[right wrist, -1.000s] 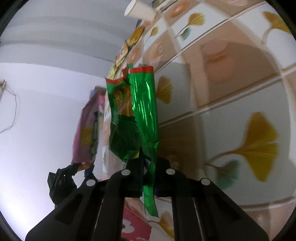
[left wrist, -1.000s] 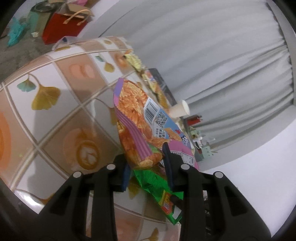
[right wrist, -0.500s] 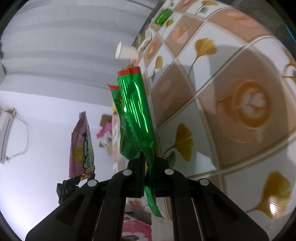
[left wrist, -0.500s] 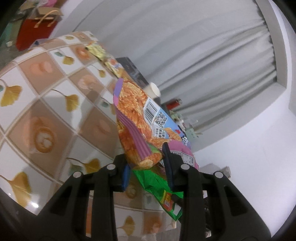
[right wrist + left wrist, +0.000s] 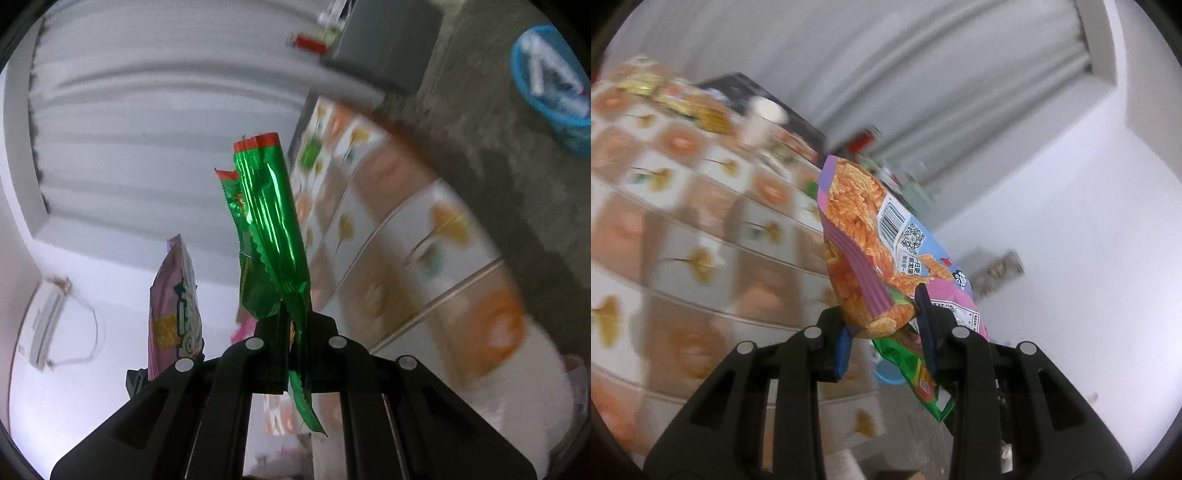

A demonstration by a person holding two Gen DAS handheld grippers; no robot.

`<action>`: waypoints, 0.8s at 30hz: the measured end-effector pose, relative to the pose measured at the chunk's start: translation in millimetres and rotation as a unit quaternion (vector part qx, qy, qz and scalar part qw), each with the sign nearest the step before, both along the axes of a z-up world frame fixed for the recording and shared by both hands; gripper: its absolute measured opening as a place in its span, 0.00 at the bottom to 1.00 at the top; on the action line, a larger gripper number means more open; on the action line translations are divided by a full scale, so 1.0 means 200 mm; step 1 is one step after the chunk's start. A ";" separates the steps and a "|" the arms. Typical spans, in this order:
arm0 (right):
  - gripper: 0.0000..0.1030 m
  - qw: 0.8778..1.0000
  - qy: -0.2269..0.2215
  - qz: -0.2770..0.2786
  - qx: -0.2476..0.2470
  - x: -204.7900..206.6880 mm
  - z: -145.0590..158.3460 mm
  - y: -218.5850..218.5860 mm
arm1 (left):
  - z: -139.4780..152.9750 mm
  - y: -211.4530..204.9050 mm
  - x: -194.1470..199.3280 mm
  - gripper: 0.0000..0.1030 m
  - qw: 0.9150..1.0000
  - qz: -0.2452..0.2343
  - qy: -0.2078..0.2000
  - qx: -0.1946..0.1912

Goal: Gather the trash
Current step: 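Carry the chip packet and green wrapper over the blue wastebasket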

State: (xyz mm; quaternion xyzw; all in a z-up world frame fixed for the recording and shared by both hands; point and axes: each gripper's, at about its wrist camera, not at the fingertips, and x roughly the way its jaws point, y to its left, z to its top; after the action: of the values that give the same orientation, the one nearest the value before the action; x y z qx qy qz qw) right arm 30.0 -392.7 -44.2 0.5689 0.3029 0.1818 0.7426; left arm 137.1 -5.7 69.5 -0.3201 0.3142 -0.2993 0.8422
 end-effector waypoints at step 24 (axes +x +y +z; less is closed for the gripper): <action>0.06 0.904 0.243 -0.351 -0.026 -0.12 -0.73 -1.20 | -0.31 -1.17 0.42 0.28 0.980 -0.171 0.062 0.078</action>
State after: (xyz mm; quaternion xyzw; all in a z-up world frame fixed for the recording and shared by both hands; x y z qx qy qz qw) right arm 6.3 -633.1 -189.3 0.6455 0.2591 -0.2427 0.6763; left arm 220.8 -238.8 7.6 -0.2128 0.4381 -0.3930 0.7799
